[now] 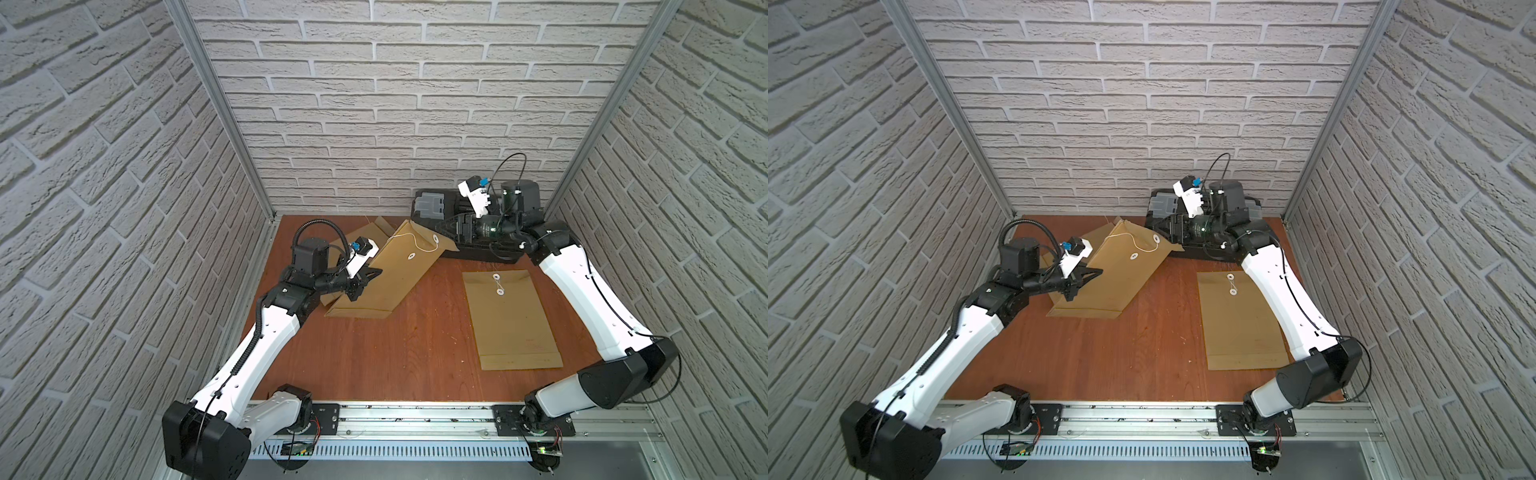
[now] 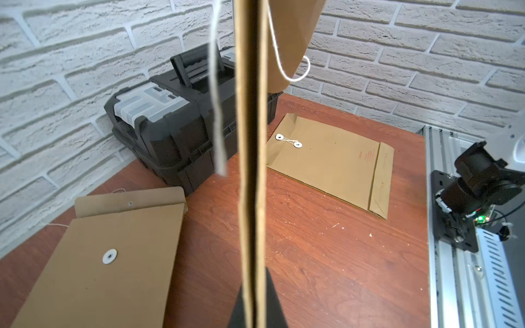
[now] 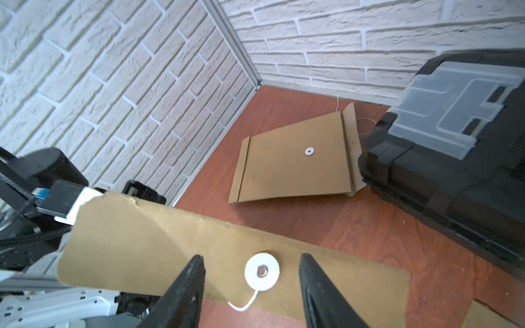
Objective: Close the mouth of the file bag
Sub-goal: Pick up the file bag from the center of the board.
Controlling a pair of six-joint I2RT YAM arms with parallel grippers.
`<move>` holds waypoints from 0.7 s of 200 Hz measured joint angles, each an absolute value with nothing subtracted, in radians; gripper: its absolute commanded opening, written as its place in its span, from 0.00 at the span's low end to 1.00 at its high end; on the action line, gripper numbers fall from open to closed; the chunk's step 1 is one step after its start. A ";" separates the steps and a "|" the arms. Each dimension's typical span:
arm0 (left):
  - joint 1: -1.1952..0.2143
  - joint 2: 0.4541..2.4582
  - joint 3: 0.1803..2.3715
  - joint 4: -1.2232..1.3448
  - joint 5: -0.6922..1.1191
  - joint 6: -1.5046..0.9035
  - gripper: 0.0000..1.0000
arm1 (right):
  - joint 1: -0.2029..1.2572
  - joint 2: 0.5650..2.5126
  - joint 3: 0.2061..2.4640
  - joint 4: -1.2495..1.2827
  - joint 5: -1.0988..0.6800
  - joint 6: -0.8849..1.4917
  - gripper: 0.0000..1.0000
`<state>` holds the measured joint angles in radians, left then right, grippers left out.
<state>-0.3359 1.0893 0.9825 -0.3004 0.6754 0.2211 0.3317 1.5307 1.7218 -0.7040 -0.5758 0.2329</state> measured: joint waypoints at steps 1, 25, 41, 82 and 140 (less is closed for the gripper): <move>-0.336 1.089 0.982 -0.301 0.675 0.222 0.00 | 0.334 1.532 1.724 -0.708 -0.575 0.228 0.56; -0.336 1.084 0.987 -0.323 0.676 0.253 0.00 | 0.382 1.552 1.749 -0.800 -0.562 0.120 0.57; -0.337 1.084 0.999 -0.340 0.680 0.267 0.00 | 0.389 1.549 1.746 -0.828 -0.557 0.070 0.57; -0.352 1.091 1.064 -0.425 0.702 0.317 0.00 | 0.387 1.549 1.755 -0.866 -0.519 -0.011 0.57; -0.391 1.132 1.159 -0.560 0.677 0.401 0.00 | 0.413 1.571 1.835 -0.892 -0.422 -0.072 0.56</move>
